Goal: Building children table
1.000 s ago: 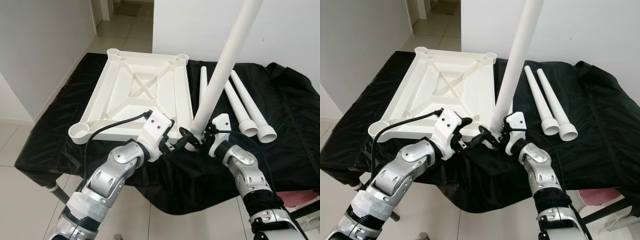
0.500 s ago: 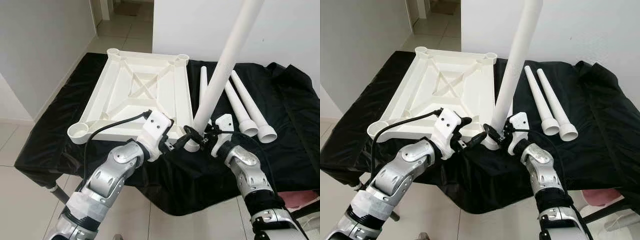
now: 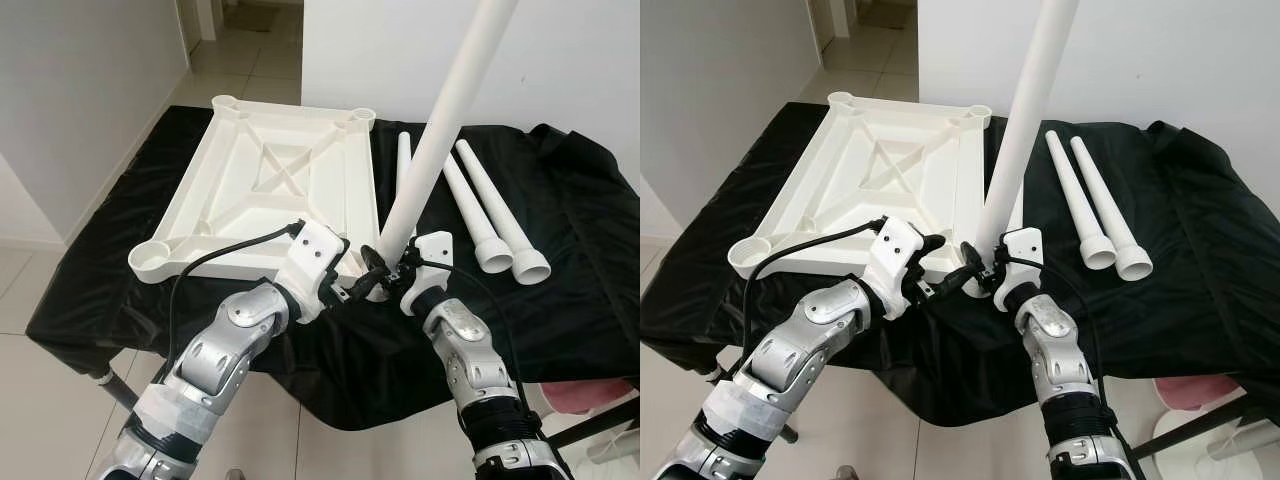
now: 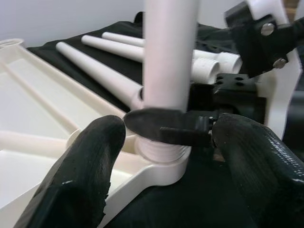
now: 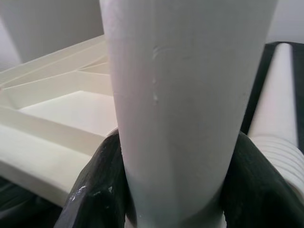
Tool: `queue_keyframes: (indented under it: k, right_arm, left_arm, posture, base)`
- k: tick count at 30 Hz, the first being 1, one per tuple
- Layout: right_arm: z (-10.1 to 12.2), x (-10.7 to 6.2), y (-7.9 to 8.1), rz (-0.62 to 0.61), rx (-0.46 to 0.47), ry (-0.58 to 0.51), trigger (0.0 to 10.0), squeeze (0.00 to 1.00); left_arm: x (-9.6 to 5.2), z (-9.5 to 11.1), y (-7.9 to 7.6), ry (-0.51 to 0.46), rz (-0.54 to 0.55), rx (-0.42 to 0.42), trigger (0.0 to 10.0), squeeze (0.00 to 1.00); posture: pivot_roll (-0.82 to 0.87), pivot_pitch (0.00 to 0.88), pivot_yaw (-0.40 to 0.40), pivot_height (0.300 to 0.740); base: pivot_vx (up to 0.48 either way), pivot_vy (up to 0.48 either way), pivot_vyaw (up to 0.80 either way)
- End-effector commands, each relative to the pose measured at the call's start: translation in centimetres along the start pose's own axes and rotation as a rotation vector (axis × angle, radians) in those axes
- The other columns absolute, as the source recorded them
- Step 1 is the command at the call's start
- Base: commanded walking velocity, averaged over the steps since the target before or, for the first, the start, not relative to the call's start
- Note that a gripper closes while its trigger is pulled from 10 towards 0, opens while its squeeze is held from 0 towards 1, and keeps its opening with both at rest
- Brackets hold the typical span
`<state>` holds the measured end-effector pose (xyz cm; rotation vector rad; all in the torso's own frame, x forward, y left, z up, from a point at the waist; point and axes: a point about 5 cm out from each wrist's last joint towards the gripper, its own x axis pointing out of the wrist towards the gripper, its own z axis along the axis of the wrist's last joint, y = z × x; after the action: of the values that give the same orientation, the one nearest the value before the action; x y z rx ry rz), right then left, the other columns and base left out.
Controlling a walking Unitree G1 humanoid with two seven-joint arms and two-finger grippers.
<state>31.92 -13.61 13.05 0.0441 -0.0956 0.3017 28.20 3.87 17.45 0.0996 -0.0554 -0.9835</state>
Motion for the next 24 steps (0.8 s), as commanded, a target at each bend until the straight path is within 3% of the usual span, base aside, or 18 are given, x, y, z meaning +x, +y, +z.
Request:
queue_keyframes:
  k: [1,6,13,14,15,16,24]
  right_arm:
    - [0.0,-0.4,-0.7,-0.131,0.058,-0.001,10.0,0.00]
    - [0.4,-0.6,0.0,-0.275,0.085,-0.027,10.0,0.00]
    - [0.9,-0.5,0.9,-0.250,0.072,-0.038,10.0,0.00]
    - [1.0,-0.6,0.9,-0.247,0.071,-0.041,10.0,0.52]
    - [1.0,-0.6,0.9,-0.247,0.071,-0.041,10.0,0.52]
    - [1.1,-0.6,0.9,-0.242,0.075,-0.046,10.0,1.00]
    - [1.7,-1.1,1.0,-0.124,0.054,-0.067,10.0,1.00]
  left_arm:
    - [0.0,0.1,-0.4,-0.004,-0.074,0.001,10.0,0.00]
    - [0.0,0.1,-0.6,-0.004,-0.073,-0.005,10.0,0.00]
    - [0.0,0.2,-0.6,-0.004,-0.078,-0.002,10.0,0.00]
    - [0.0,0.2,-0.5,-0.003,-0.077,-0.001,10.0,0.00]
    - [0.0,0.2,-0.5,-0.003,-0.077,-0.001,10.0,0.00]
    - [0.0,0.2,-0.5,-0.003,-0.076,-0.002,10.0,0.00]
    - [-0.1,0.1,-0.7,-0.003,-0.076,-0.007,10.0,0.00]
  posture:
    - [-0.01,0.041,-0.026,0.740]
    - [-0.01,0.042,-0.024,0.740]
    - [-0.01,0.043,-0.022,0.740]
    - [-0.01,0.043,-0.022,0.740]
    - [-0.01,0.043,-0.022,0.740]
    - [-0.01,0.042,-0.022,0.740]
    - [-0.01,0.044,-0.025,0.740]
  base:
    - [0.000,0.000,0.00]
    - [0.000,0.000,0.00]
    - [0.000,0.000,0.00]
    - [0.000,0.000,0.00]
    - [0.000,0.000,0.00]
    - [0.000,0.000,0.00]
    - [0.000,0.000,0.00]
